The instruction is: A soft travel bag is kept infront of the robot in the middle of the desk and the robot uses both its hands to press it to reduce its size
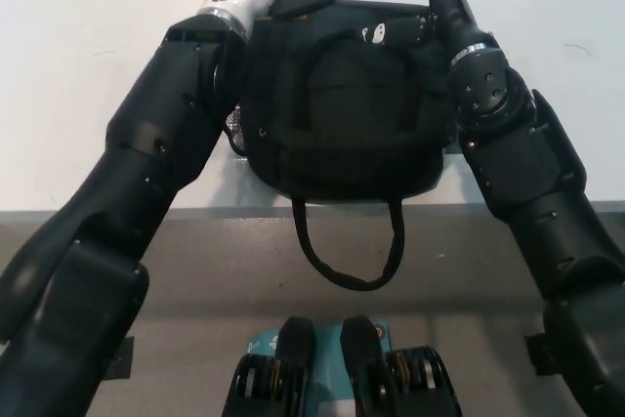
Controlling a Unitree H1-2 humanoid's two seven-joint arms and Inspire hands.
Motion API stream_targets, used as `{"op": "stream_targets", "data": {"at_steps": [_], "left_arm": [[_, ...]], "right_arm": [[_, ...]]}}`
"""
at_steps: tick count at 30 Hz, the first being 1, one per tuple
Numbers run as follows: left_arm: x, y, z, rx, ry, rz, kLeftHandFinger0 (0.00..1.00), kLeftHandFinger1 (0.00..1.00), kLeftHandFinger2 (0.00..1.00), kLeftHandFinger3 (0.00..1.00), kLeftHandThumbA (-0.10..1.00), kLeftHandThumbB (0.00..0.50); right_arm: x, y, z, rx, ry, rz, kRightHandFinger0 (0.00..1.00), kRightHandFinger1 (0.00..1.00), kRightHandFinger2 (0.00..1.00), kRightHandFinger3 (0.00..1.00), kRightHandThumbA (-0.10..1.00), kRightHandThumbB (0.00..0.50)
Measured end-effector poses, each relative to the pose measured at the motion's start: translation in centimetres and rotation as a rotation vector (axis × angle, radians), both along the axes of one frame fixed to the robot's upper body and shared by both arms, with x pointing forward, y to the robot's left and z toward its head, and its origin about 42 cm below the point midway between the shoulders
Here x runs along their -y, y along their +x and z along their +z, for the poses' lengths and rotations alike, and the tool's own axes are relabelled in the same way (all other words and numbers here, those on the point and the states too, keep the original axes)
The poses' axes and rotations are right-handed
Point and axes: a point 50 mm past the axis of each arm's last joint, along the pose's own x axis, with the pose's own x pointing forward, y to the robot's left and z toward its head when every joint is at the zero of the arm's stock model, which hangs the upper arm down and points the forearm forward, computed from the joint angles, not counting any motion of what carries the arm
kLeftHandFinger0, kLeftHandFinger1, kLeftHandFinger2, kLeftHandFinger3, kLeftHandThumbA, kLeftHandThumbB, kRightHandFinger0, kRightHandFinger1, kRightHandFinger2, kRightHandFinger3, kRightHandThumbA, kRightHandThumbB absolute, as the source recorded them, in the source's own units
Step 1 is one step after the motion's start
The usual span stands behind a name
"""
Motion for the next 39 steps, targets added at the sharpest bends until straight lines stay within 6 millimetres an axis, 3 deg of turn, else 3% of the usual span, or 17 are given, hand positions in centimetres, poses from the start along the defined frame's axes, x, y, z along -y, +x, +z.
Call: {"op": "stream_targets", "data": {"at_steps": [1,4,8,10,12,18,23,28,31,34,39], "left_arm": [[0.1,0.0,-0.1,0.002,-0.002,-0.001,1.0,1.0,1.0,1.0,1.0,0.113],[0.4,-0.1,-0.9,0.006,-0.018,-0.006,1.0,1.0,1.0,1.0,1.0,0.1],[1.2,-0.7,-3.0,-0.013,-0.049,-0.014,1.0,1.0,1.0,1.0,1.0,0.182],[1.5,-1.1,-4.7,-0.032,-0.073,-0.015,1.0,1.0,1.0,1.0,1.0,0.198],[1.5,-1.6,-6.9,-0.06,-0.091,-0.009,1.0,1.0,1.0,1.0,1.0,0.246],[0.2,-2.9,-12.4,-0.127,-0.118,0.033,1.0,1.0,1.0,1.0,1.0,0.281],[-0.5,-4.4,-16.1,-0.159,-0.164,0.052,1.0,1.0,1.0,1.0,1.0,0.247],[-0.7,-6.0,-19.0,-0.15,-0.218,0.048,1.0,1.0,1.0,1.0,1.0,0.258],[-0.9,-6.7,-20.2,-0.148,-0.236,0.05,1.0,1.0,1.0,1.0,1.0,0.24],[-1.1,-7.3,-21.2,-0.142,-0.249,0.047,1.0,1.0,1.0,1.0,1.0,0.257],[-1.3,-7.7,-21.9,-0.13,-0.255,0.044,1.0,1.0,1.0,1.0,1.0,0.261]], "right_arm": [[0.0,0.0,-0.2,-0.005,0.0,-0.001,1.0,1.0,1.0,1.0,1.0,0.192],[0.0,-0.1,-0.9,-0.022,-0.002,-0.001,1.0,1.0,1.0,1.0,1.0,0.199],[-0.1,-0.3,-2.4,-0.051,-0.015,0.003,1.0,1.0,1.0,1.0,1.0,0.198],[-0.2,-0.6,-3.4,-0.07,-0.025,0.007,1.0,1.0,1.0,1.0,1.0,0.202],[-0.3,-0.7,-4.2,-0.089,-0.033,0.01,1.0,1.0,1.0,1.0,1.0,0.199],[-0.5,-1.2,-7.4,-0.147,-0.05,0.022,1.0,1.0,1.0,1.0,1.0,0.247],[-0.6,-2.4,-10.6,-0.181,-0.034,0.031,1.0,1.0,1.0,1.0,1.0,0.243],[-0.3,-4.1,-13.9,-0.201,-0.013,0.035,1.0,1.0,1.0,1.0,1.0,0.189],[-0.3,-4.7,-14.8,-0.199,-0.002,0.04,1.0,1.0,1.0,1.0,1.0,0.19],[-0.3,-5.4,-15.8,-0.194,0.016,0.046,1.0,1.0,1.0,1.0,1.0,0.154],[-0.5,-6.1,-16.8,-0.183,0.042,0.054,1.0,1.0,1.0,1.0,1.0,0.184]]}}
